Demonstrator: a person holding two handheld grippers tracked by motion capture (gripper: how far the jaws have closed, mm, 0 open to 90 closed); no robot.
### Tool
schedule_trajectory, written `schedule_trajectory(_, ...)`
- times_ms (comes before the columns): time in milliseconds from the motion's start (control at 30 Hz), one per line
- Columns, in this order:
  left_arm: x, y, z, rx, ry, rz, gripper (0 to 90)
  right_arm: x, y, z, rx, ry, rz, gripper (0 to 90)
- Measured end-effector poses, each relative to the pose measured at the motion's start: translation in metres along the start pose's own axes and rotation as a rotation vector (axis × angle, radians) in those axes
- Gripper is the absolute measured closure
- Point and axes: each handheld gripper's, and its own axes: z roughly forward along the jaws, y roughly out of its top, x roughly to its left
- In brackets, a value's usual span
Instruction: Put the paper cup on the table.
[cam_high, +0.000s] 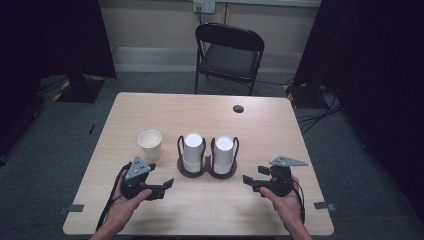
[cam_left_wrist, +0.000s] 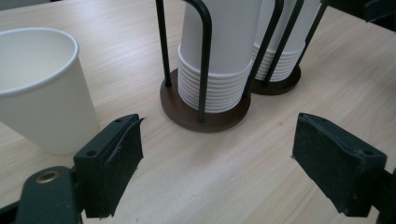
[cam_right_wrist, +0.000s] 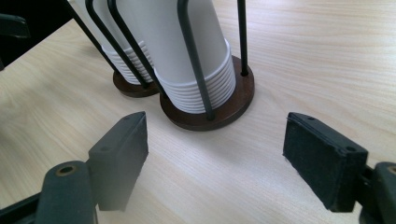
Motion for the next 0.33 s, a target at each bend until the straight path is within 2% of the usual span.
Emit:
schedule_trajectory(200,-0.0075,-0.0076,0.0038,0.025,-0.070,0.027,15.9,0.0018,-0.0007,-0.0012,-0.007,0.000,-0.007,21.9)
schedule_trajectory(233,-0.0072,-0.0086,0.0035,0.029,-0.079,0.016,15.9,0.0013,-0.0011,-0.0013,-0.008,-0.005,-0.006,21.9)
schedule_trajectory(300,-0.0063,-0.0098,0.0030,0.037,-0.062,0.018,15.9,0.0001,-0.0023,-0.0006,-0.011,-0.009,-0.004,21.5)
schedule_trajectory(333,-0.0058,-0.0107,0.0029,0.037,-0.036,0.030,15.9,-0.0001,-0.0028,-0.0004,-0.008,-0.010,-0.002,21.2)
